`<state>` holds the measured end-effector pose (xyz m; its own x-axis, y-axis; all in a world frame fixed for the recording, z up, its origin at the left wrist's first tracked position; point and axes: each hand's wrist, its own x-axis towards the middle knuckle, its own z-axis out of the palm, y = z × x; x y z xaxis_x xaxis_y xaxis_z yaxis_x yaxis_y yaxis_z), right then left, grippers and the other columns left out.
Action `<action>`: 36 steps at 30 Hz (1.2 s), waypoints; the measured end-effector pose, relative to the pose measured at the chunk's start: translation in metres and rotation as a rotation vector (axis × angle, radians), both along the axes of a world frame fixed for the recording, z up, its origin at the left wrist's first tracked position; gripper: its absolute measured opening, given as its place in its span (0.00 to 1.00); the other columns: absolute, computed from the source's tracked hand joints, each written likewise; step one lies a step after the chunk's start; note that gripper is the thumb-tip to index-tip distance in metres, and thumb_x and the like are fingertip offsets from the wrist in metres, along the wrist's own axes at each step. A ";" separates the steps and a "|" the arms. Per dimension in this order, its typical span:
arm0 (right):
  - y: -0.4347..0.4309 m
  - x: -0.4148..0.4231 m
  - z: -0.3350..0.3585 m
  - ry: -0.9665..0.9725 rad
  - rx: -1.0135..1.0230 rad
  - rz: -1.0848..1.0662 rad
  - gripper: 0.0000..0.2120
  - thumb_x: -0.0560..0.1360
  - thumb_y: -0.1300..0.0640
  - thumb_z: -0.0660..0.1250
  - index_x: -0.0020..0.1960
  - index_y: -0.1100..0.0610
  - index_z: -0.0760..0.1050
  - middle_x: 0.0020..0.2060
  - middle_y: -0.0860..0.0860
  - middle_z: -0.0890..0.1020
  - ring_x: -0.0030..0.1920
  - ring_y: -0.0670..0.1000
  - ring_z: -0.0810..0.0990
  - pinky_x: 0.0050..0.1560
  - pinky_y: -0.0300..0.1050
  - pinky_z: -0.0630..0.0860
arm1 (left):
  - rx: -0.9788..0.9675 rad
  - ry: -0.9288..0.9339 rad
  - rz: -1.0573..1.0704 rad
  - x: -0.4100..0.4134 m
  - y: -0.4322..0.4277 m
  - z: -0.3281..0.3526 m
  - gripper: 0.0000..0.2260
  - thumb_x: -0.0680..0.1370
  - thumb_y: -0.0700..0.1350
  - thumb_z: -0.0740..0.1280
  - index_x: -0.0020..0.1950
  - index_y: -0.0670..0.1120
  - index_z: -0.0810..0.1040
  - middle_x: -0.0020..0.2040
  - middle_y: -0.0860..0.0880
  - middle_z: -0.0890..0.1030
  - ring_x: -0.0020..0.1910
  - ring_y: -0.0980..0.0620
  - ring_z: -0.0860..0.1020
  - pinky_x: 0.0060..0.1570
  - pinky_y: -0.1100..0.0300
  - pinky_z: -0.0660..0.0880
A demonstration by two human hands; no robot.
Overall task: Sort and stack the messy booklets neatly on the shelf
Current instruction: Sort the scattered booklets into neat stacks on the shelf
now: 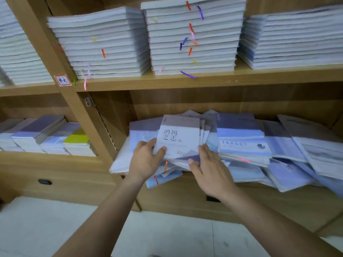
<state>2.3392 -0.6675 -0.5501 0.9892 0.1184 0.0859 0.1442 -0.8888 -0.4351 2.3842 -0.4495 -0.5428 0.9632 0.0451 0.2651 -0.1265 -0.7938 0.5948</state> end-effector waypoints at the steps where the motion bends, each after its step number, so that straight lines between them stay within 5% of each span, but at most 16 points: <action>1: 0.003 0.000 0.001 0.002 -0.022 -0.025 0.33 0.83 0.40 0.49 0.80 0.61 0.51 0.80 0.59 0.54 0.78 0.57 0.55 0.74 0.49 0.57 | 0.020 0.013 -0.023 0.002 -0.004 0.000 0.16 0.77 0.61 0.61 0.59 0.54 0.78 0.47 0.48 0.78 0.54 0.46 0.75 0.52 0.52 0.73; 5: 0.009 0.001 -0.001 -0.102 -0.148 -0.061 0.36 0.82 0.40 0.43 0.80 0.64 0.52 0.77 0.64 0.61 0.75 0.61 0.61 0.74 0.49 0.57 | -0.022 0.028 -0.079 0.005 -0.014 0.000 0.15 0.78 0.58 0.61 0.56 0.51 0.77 0.49 0.50 0.82 0.49 0.48 0.78 0.45 0.58 0.71; 8: 0.002 0.004 -0.002 -0.098 -0.097 -0.036 0.32 0.82 0.44 0.51 0.80 0.61 0.53 0.78 0.59 0.62 0.75 0.59 0.61 0.74 0.48 0.57 | -0.147 0.071 -0.067 -0.001 -0.017 0.003 0.12 0.79 0.50 0.67 0.60 0.47 0.77 0.49 0.54 0.80 0.48 0.52 0.77 0.39 0.69 0.69; 13: -0.002 0.004 -0.004 -0.094 -0.067 0.012 0.32 0.81 0.45 0.51 0.81 0.57 0.52 0.79 0.55 0.59 0.76 0.56 0.59 0.75 0.48 0.57 | -0.302 0.161 -0.119 -0.012 -0.012 -0.005 0.16 0.76 0.52 0.68 0.63 0.53 0.73 0.55 0.58 0.80 0.55 0.52 0.79 0.51 0.54 0.77; 16: 0.002 0.003 -0.006 -0.091 -0.045 0.018 0.31 0.82 0.47 0.55 0.81 0.57 0.51 0.79 0.55 0.58 0.77 0.56 0.58 0.75 0.48 0.57 | -0.351 0.114 -0.146 -0.019 -0.014 -0.005 0.16 0.78 0.52 0.69 0.64 0.54 0.71 0.57 0.59 0.80 0.54 0.55 0.80 0.46 0.52 0.81; 20: 0.004 0.000 -0.004 -0.042 0.126 0.061 0.31 0.82 0.48 0.58 0.81 0.53 0.51 0.80 0.52 0.57 0.78 0.53 0.56 0.75 0.46 0.56 | -0.489 0.020 -0.200 -0.032 -0.017 0.005 0.16 0.80 0.42 0.68 0.65 0.53 0.68 0.59 0.57 0.78 0.53 0.56 0.81 0.36 0.62 0.80; 25: 0.007 -0.007 0.006 -0.028 0.464 0.094 0.32 0.82 0.51 0.61 0.81 0.48 0.51 0.81 0.45 0.54 0.79 0.46 0.55 0.76 0.44 0.58 | -0.609 -0.098 -0.237 -0.042 -0.023 0.023 0.18 0.80 0.37 0.66 0.62 0.57 0.69 0.54 0.61 0.81 0.48 0.54 0.83 0.30 0.54 0.81; 30: -0.025 -0.011 0.031 -0.204 0.654 0.036 0.31 0.81 0.57 0.64 0.80 0.50 0.56 0.78 0.42 0.58 0.79 0.42 0.53 0.77 0.50 0.59 | -0.649 -0.143 -0.271 -0.030 -0.055 0.033 0.21 0.78 0.47 0.68 0.70 0.52 0.70 0.63 0.52 0.79 0.60 0.50 0.80 0.51 0.41 0.81; 34: -0.078 -0.011 0.042 -0.338 0.679 -0.100 0.28 0.80 0.60 0.66 0.77 0.51 0.64 0.78 0.46 0.62 0.78 0.46 0.57 0.75 0.51 0.63 | -0.733 -0.105 -0.387 -0.022 -0.122 0.040 0.21 0.80 0.43 0.67 0.72 0.46 0.67 0.62 0.49 0.78 0.57 0.55 0.81 0.40 0.59 0.81; 36: -0.105 -0.008 0.041 -0.391 0.666 -0.191 0.26 0.78 0.59 0.66 0.76 0.53 0.67 0.77 0.49 0.64 0.78 0.48 0.59 0.74 0.47 0.62 | -0.695 -0.092 -0.444 -0.014 -0.155 0.037 0.20 0.80 0.45 0.67 0.71 0.48 0.67 0.62 0.50 0.78 0.57 0.54 0.80 0.39 0.56 0.81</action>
